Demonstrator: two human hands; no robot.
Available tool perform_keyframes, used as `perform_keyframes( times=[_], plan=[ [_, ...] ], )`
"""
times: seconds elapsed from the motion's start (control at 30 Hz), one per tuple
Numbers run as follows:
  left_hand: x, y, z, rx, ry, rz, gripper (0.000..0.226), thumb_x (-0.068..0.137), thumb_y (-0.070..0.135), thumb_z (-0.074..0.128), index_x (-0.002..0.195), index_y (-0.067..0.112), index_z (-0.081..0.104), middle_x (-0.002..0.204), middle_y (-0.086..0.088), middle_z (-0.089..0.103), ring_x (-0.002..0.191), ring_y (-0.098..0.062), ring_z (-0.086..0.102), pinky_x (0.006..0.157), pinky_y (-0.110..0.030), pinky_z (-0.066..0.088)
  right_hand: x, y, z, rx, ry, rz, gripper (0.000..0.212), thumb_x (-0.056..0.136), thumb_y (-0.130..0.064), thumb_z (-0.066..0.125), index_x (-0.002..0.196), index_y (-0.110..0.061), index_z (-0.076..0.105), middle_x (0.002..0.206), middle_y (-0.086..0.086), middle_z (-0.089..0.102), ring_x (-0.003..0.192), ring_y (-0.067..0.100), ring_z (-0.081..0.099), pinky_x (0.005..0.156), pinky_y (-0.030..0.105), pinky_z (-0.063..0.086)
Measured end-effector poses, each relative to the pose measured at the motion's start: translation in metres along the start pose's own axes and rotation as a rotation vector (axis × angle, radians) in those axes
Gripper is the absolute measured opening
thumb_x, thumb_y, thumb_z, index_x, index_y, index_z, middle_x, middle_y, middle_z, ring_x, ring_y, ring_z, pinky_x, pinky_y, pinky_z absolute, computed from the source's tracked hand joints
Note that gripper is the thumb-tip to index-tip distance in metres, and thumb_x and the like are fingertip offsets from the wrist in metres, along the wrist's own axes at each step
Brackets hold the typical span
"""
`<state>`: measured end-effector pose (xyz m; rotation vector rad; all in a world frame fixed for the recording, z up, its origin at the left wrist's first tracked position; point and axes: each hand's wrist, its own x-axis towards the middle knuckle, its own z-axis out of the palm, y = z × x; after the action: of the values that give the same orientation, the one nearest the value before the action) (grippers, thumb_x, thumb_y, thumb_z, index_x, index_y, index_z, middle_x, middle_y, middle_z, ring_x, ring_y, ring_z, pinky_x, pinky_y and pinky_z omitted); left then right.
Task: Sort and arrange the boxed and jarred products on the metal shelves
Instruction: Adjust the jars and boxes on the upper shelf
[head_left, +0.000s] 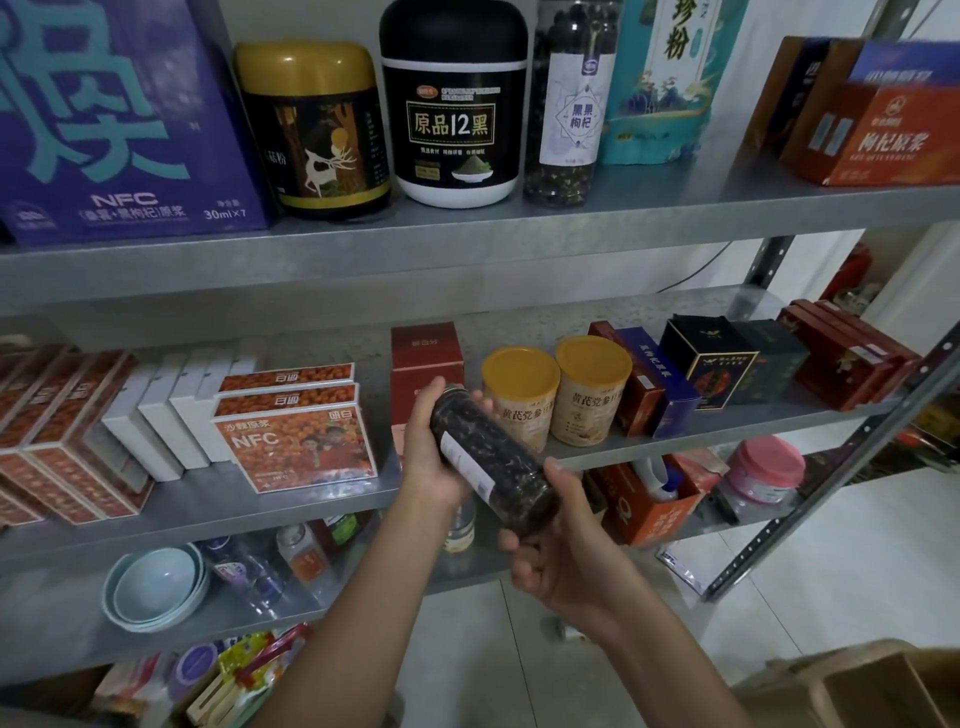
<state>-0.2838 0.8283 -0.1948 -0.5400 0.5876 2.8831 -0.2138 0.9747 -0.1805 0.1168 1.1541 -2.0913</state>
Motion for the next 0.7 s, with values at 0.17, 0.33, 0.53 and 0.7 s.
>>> perform_keyframes(
  times=[0.17,0.33,0.53,0.7],
  plan=[
    [0.002,0.005,0.010,0.058,0.070,-0.076,0.039,0.075,0.041,0.070,0.086,0.005,0.060,0.076,-0.009,0.062,0.065,-0.019,0.062,0.061,-0.027,0.056,-0.003,-0.003,-0.003,-0.344,-0.012,-0.197,0.064,0.075,-0.062,0.053,0.122,-0.018,0.055,0.104,0.013,0.074,0.083,0.032,0.073,0.068,0.031,0.059],
    [0.005,-0.004,0.003,-0.125,0.083,-0.210,0.047,0.080,0.042,0.066,0.104,0.004,0.054,0.082,-0.010,0.060,0.057,-0.027,0.064,0.052,-0.034,0.056,-0.004,-0.001,-0.001,-0.442,0.210,-0.507,0.047,0.080,-0.031,0.064,0.117,-0.006,0.048,0.080,0.014,0.074,0.063,0.028,0.070,0.053,0.026,0.055],
    [0.004,-0.010,0.002,-0.130,0.148,-0.171,0.045,0.084,0.045,0.061,0.098,0.002,0.055,0.073,-0.015,0.062,0.057,-0.028,0.065,0.055,-0.035,0.055,-0.005,0.003,0.000,-0.701,0.325,-0.570,0.022,0.096,-0.019,0.057,0.114,-0.016,0.046,0.079,0.002,0.072,0.069,0.018,0.070,0.061,0.029,0.056],
    [0.005,-0.001,0.011,0.098,0.317,0.025,0.047,0.086,0.045,0.062,0.112,0.006,0.059,0.094,-0.015,0.064,0.080,-0.029,0.061,0.065,-0.038,0.048,-0.014,0.005,-0.014,-1.108,0.390,-0.645,0.065,0.085,-0.015,0.072,0.122,-0.050,0.032,0.100,-0.033,0.054,0.091,-0.017,0.058,0.072,0.005,0.048]
  ],
)
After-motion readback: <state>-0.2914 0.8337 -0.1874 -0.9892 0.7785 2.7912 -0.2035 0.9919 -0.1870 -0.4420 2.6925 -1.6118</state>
